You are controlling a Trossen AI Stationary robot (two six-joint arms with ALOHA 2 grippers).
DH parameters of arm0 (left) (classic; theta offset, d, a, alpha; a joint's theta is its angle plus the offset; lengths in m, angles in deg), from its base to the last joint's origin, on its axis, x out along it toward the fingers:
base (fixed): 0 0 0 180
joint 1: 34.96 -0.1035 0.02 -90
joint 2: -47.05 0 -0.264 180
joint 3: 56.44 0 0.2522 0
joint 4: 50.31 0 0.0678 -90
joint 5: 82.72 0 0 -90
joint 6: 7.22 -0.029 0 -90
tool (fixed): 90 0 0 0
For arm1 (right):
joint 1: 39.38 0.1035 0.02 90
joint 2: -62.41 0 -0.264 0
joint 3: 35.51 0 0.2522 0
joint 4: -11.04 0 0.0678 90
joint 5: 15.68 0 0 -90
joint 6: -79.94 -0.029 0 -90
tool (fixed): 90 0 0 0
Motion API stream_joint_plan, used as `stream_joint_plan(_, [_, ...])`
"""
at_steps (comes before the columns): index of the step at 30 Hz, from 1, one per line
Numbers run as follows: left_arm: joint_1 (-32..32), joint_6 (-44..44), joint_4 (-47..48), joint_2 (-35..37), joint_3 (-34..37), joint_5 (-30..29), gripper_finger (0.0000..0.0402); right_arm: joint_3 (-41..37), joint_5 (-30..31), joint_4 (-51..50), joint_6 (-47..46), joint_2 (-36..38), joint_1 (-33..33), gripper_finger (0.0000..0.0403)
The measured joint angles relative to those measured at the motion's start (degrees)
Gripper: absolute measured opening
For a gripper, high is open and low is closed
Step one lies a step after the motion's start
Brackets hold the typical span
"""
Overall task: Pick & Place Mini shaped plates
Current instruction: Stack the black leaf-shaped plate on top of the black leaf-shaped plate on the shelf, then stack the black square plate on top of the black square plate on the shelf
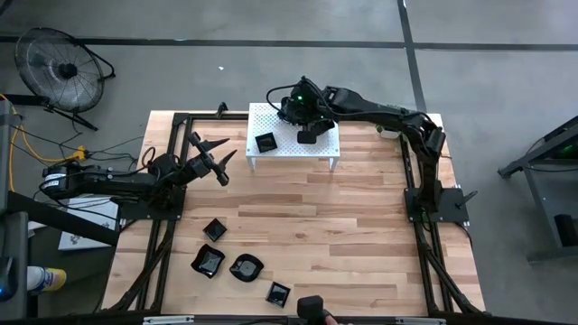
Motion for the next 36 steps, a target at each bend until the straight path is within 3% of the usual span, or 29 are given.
stream_joint_plan(26, [0.0,-0.04,1.17,0.0,0.0,0.01,0.0184,0.0,0.74,-0.31,-0.02,0.21,1.69,0.0053])
stream_joint_plan(30, [0.01,-0.04,1.16,0.0,0.0,0.0,0.0184,0.0,3.67,-2.52,-0.51,2.62,3.65,0.005])
stream_joint_plan(34, [0.02,-0.04,1.16,0.0,0.0,-0.02,0.0184,0.07,4.83,-4.91,-5.33,6.61,5.89,0.0046])
stream_joint_plan(36, [0.02,-0.1,1.12,0.0,0.0,-0.02,0.0184,0.08,1.65,-7.41,-10.47,8.45,6.95,0.0043])
